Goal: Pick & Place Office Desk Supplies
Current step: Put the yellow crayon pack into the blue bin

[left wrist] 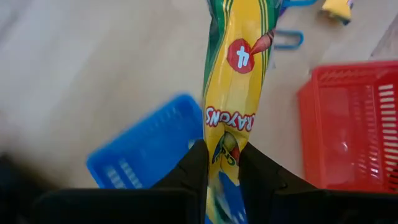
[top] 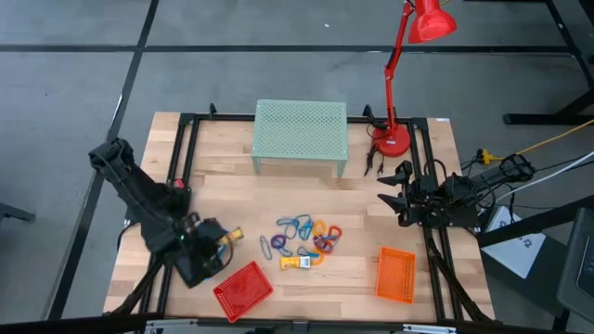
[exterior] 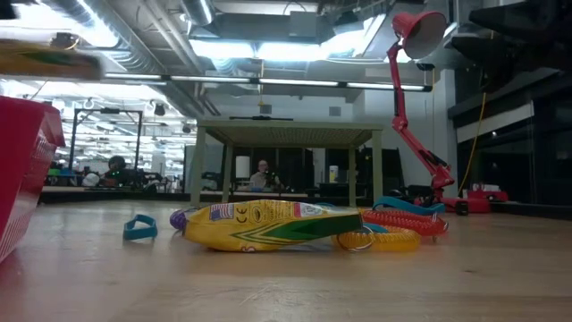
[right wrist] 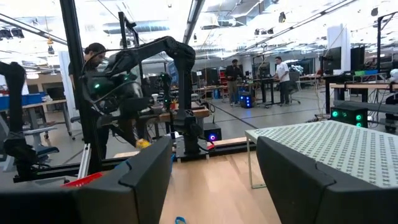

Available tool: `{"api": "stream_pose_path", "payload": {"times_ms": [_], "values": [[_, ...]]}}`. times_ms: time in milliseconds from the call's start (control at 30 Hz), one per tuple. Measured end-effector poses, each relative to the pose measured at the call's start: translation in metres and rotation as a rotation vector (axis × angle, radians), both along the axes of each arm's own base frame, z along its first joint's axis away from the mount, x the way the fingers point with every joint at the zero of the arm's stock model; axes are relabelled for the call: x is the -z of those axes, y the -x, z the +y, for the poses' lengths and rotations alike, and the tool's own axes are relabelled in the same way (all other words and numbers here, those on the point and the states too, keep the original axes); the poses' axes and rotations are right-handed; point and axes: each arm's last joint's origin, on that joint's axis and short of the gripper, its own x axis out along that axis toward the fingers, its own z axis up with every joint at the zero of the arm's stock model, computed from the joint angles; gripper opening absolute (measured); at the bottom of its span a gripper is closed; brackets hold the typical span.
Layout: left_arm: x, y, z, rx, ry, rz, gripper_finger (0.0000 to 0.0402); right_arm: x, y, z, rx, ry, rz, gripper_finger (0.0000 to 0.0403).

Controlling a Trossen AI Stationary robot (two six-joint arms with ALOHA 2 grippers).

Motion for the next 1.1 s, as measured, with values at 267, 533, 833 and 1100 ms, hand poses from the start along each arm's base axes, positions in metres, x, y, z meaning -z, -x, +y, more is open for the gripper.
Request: {"api": "stream_pose_path", "payload": {"times_ms": [267,533,833,1100], "values": [[0.03,0.026,-0.039,-0.19,0.043,0.111,0.0058,0.0,0.0,-0.001,0.013,-0.023,0.0,0.0235],[0.035,0.044,-0.048,-0.304,0.024,0.06,0.0059,0.0,0.0,-0.001,0.004,-0.061,-0.004,0.0235],[0.042,0.045,-0.047,-0.346,-0.043,0.119,0.0126,0.0,0.0,0.0,-0.004,-0.082,-0.005,0.0235],[0.042,0.045,-0.044,-0.341,-0.076,0.087,0.0198,0.0,0.0,0.0,-0.005,-0.084,-0.006,0.0236]]}}
